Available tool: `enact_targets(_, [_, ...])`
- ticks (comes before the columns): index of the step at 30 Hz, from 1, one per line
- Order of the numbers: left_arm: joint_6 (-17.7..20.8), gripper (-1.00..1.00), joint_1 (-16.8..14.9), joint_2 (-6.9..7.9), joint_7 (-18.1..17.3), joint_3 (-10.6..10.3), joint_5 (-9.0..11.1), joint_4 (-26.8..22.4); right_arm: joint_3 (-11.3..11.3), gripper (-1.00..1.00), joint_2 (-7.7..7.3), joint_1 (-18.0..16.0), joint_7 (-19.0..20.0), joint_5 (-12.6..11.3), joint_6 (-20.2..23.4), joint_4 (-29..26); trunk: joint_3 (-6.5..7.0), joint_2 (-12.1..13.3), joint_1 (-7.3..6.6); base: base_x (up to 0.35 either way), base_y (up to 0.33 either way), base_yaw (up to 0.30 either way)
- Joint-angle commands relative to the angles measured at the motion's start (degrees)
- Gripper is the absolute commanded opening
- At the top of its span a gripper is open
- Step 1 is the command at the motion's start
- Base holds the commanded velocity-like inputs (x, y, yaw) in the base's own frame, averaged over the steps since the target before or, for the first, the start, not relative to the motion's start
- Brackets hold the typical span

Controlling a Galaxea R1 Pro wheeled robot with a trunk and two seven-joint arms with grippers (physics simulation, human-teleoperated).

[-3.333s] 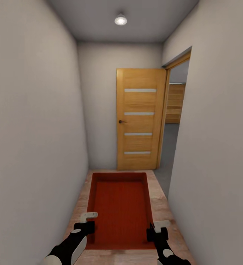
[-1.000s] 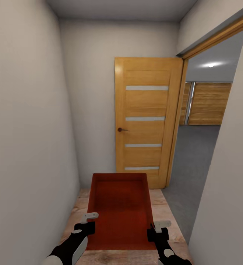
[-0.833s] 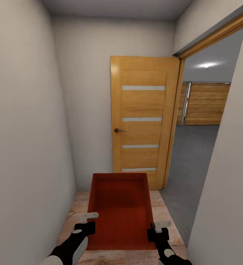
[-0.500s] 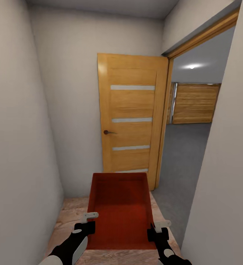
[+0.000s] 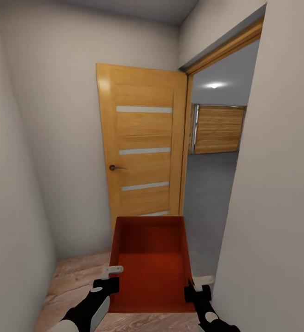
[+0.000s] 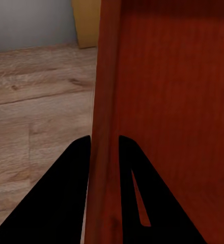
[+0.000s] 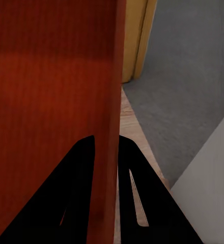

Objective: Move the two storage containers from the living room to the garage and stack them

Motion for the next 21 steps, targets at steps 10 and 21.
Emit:
enact_targets(10, [0.4,-1.00,0.0,0.66,0.9,-0.4,0.7,0.1,-0.6,-1.00,-0.19,-0.1,-3.8,-0.1,-4.4,0.0,-0.10,-0.1,0.03,0.237,0.207,-0.205])
enact_targets(21, [0.4,-1.00,0.0,0.58,0.9,-0.5,0.7,0.0,-0.6,-1.00,-0.19,-0.1,-3.8,0.3,-4.4,0.0,-0.10,-0.1,0.03,0.246,0.216,-0.013])
